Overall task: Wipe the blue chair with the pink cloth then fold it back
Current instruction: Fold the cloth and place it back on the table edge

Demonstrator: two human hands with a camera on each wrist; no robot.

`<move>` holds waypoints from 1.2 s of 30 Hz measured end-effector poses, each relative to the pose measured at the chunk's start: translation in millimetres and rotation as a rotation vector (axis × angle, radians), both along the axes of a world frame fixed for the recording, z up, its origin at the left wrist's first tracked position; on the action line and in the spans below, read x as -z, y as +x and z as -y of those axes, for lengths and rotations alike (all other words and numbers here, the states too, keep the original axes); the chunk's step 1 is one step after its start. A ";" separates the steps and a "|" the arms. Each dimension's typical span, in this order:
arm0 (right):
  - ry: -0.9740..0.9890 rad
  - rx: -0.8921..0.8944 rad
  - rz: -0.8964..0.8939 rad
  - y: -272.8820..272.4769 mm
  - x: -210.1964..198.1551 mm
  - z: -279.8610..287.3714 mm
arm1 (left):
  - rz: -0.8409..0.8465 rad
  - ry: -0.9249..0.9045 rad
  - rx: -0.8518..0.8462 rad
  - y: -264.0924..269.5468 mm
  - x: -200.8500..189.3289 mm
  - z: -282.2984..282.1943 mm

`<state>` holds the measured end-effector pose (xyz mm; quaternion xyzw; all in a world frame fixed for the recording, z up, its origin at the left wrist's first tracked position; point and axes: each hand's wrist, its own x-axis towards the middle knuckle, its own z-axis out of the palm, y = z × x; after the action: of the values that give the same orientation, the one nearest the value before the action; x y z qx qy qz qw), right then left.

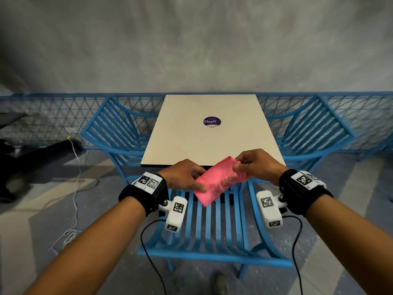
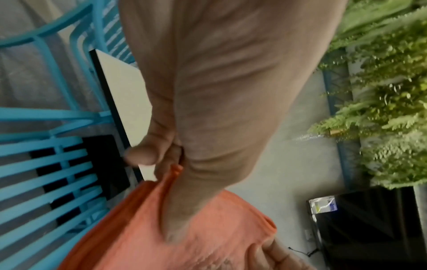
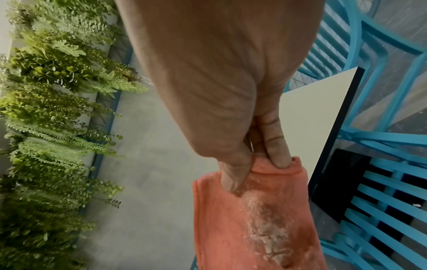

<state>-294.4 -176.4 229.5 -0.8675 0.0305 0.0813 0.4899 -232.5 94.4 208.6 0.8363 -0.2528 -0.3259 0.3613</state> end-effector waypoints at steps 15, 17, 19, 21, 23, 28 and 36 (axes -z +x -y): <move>-0.269 -0.003 -0.055 139.2 68.2 61.1 | 0.373 0.401 -0.001 140.0 37.2 81.0; -0.295 0.011 -0.052 156.8 85.6 65.8 | 0.386 0.436 0.004 155.0 48.2 89.1; -0.306 0.033 -0.046 170.8 102.0 69.1 | 0.406 0.452 -0.009 168.5 58.7 95.3; -0.303 0.061 -0.046 184.1 119.2 71.1 | 0.418 0.459 -0.034 181.8 69.0 101.9; -0.309 0.082 -0.038 198.4 136.8 72.7 | 0.381 0.460 -0.045 196.9 80.2 109.2; -0.279 0.153 -0.051 237.5 170.8 77.3 | 0.343 0.470 -0.079 233.3 104.3 127.8; -0.266 0.278 0.071 281.7 216.5 81.3 | 0.544 0.377 -0.302 262.0 167.6 149.5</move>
<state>-12.7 -257.7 13.0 -0.9143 0.1434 -0.0226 0.3783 29.5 -55.1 41.0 0.9722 -0.1489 -0.0757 0.1643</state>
